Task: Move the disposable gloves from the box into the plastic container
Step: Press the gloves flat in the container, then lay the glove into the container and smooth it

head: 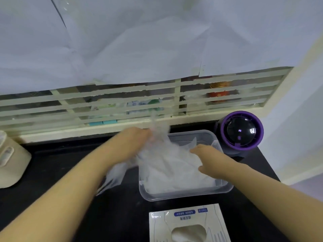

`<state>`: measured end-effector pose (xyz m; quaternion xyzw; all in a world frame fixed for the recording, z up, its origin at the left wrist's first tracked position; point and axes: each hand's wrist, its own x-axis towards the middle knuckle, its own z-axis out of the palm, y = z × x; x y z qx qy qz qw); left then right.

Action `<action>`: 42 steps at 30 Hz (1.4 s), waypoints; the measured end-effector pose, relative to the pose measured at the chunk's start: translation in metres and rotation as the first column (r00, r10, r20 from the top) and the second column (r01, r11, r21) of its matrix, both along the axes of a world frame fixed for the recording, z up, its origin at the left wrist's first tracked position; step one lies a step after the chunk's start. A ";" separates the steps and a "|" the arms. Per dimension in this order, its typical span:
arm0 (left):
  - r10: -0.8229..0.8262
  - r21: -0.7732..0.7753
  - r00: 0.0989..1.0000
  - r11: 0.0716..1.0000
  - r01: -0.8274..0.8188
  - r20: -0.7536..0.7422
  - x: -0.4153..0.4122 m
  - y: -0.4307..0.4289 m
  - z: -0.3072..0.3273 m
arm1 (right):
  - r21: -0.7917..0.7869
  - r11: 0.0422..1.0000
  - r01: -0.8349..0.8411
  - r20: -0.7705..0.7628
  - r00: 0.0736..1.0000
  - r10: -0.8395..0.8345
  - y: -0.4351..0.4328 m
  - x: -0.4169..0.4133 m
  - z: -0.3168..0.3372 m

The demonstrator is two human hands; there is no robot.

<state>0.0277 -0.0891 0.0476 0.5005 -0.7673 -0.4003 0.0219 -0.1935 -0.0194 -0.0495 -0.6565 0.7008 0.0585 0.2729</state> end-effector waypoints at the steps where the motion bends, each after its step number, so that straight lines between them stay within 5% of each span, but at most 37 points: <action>1: -0.118 -0.028 0.984 0.992 0.123 0.132 -0.014 0.002 -0.010 | 0.009 1.000 -0.019 -0.034 0.999 0.019 -0.001 0.003 -0.003; 4: -0.426 0.033 0.797 0.889 0.457 0.429 -0.044 0.010 -0.050 | 0.055 0.996 -0.071 -0.146 0.986 0.079 -0.002 0.007 -0.010; 7: -0.523 0.156 0.596 0.816 0.557 0.610 -0.062 0.013 -0.085 | 0.090 0.993 -0.081 -0.236 0.967 0.100 0.002 0.010 -0.010; 12: -0.557 0.252 0.525 0.801 0.542 0.643 -0.069 0.011 -0.099 | -0.222 0.956 -0.193 -0.336 0.935 0.111 0.003 0.023 0.011; 14: -0.558 0.266 0.544 0.809 0.524 0.627 -0.071 0.009 -0.100 | -0.214 0.946 -0.242 -0.295 0.940 0.174 -0.004 0.028 0.005; 19: -0.499 0.319 0.675 0.866 0.384 0.543 -0.069 0.003 -0.107 | 0.120 0.982 -0.144 -0.046 0.988 0.150 -0.017 0.023 -0.035; 23: -0.305 0.320 0.825 0.934 0.160 0.476 -0.066 -0.005 -0.124 | 0.220 0.967 -0.126 -0.073 0.987 0.145 -0.021 0.017 -0.065; 27: -0.237 0.274 0.807 0.957 0.098 0.541 -0.073 -0.007 -0.131 | 0.291 0.952 -0.091 -0.066 0.991 0.115 -0.018 0.020 -0.078; 32: -0.211 0.373 0.817 0.928 -0.005 0.536 -0.071 -0.016 -0.122 | 0.321 0.942 -0.093 -0.065 0.991 0.120 -0.020 0.022 -0.065; 38: -0.313 0.183 0.903 0.946 0.268 0.296 -0.045 -0.011 -0.056 | 0.131 0.987 -0.094 0.079 0.993 0.085 -0.012 0.005 0.014; 40: -0.274 0.081 0.948 0.961 0.264 0.159 -0.028 -0.010 -0.032 | 0.038 0.999 -0.011 0.202 0.979 0.003 -0.010 -0.001 0.040; 42: -0.200 0.010 0.979 0.980 0.200 -0.044 -0.016 -0.006 -0.010 | 0.011 0.992 0.123 0.485 0.867 -0.113 -0.005 -0.003 0.061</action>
